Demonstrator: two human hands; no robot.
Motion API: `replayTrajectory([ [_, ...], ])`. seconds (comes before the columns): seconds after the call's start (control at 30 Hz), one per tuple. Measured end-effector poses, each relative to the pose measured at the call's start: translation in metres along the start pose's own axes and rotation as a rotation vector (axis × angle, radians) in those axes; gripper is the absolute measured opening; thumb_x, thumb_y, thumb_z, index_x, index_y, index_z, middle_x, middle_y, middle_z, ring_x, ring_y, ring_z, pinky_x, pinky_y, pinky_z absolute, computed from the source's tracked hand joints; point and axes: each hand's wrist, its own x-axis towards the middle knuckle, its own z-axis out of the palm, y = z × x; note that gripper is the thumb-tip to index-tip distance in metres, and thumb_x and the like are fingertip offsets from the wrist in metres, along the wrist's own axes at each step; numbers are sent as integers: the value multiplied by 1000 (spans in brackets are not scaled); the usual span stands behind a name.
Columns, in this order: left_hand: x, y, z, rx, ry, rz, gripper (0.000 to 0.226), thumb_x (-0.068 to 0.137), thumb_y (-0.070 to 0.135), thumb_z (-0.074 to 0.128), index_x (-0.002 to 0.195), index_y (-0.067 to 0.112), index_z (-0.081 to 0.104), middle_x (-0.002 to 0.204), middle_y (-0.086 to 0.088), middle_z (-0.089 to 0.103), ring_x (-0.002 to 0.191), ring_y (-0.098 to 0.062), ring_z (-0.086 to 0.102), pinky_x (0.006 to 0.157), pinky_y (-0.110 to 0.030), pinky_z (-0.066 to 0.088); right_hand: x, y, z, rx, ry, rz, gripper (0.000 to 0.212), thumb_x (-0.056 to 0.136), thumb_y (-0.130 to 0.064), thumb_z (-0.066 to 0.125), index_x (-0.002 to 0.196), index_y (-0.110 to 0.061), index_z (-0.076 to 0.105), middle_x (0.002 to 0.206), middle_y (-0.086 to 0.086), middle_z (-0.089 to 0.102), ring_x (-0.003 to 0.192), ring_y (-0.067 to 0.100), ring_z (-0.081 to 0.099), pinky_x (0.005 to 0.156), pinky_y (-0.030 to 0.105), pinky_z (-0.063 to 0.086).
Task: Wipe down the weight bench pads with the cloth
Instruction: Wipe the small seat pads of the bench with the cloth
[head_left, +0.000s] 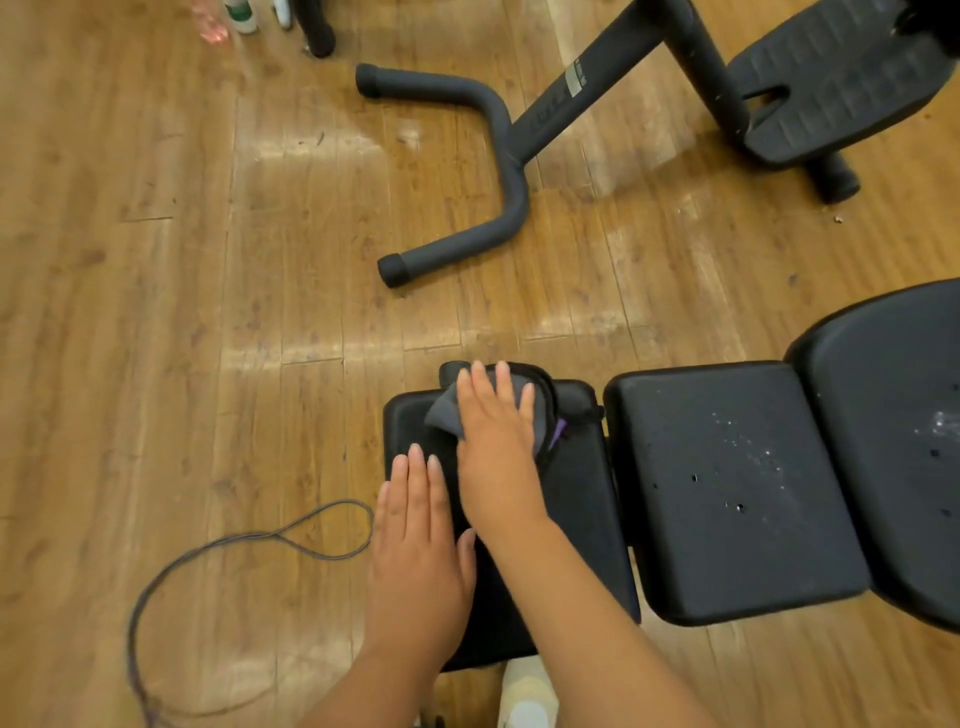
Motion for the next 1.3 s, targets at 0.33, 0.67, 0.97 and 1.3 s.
replayTrajectory([
  [0.33, 0, 0, -3, 32, 16, 5, 65, 91, 34, 30, 145, -1, 20, 153, -19, 19, 143, -29, 12, 114, -40, 13, 4, 22, -10, 10, -60, -326, 70, 86, 7, 39, 148, -11, 11, 157, 3, 7, 144, 15, -5, 111, 27, -18],
  [0.67, 0, 1, -3, 56, 28, 8, 66, 91, 36, 28, 144, -2, 22, 153, -20, 20, 143, -29, 13, 115, -39, 9, -9, 60, -19, 9, 1, -79, 69, 90, 0, 43, 148, -14, 10, 157, 3, 4, 144, 17, -7, 108, 28, -21],
  [0.97, -1, -1, -4, 56, 38, 37, 63, 93, 32, 27, 144, -5, 21, 153, -22, 17, 143, -31, 11, 116, -38, 7, -127, 50, 27, -36, -4, -240, 66, 73, -12, 33, 139, -12, 32, 143, 4, 44, 137, 20, 25, 110, 44, 14],
  [1.3, -1, 0, -3, 46, 45, 28, 63, 94, 32, 25, 145, -3, 18, 153, -21, 17, 143, -30, 11, 115, -41, 12, -198, 71, 33, 59, -24, -153, 73, 75, -9, 37, 145, -21, 21, 152, -6, 19, 142, 11, 13, 114, 31, 15],
])
